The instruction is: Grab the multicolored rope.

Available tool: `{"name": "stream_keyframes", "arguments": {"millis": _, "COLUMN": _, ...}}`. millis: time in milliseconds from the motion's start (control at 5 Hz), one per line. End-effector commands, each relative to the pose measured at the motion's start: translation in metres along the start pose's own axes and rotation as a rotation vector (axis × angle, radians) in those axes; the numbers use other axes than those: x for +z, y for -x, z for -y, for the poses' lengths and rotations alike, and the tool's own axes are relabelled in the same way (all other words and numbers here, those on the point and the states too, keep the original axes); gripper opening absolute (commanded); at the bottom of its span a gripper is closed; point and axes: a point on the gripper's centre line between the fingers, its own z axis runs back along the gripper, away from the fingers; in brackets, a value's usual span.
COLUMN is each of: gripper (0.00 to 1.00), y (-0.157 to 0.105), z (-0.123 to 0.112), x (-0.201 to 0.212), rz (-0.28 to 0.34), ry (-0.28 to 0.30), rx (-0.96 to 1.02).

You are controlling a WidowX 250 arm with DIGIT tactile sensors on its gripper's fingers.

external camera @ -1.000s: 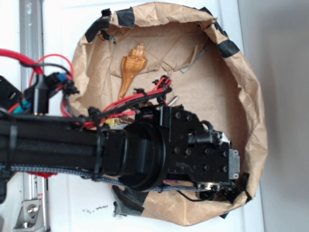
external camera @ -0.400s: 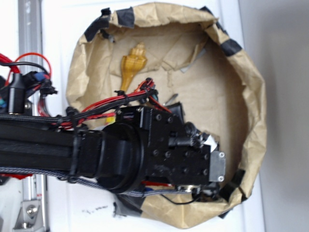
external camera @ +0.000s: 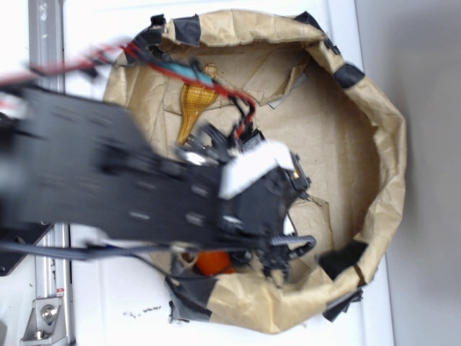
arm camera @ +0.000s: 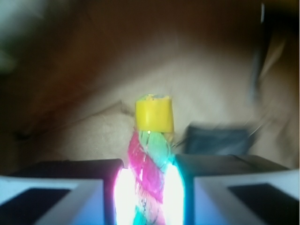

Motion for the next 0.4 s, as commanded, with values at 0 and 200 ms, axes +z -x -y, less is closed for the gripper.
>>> {"name": "stream_keyframes", "arguments": {"millis": 0, "gripper": 0.0, "y": -0.0571, "z": -0.0009, "x": 0.0687, "rz": -0.008, "ry": 0.141, "rx": -0.372}}
{"name": "stream_keyframes", "arguments": {"millis": 200, "gripper": 0.0, "y": -0.0589, "z": -0.0004, "x": 0.0726, "rz": -0.038, "ry": 0.121, "rx": -0.407}}
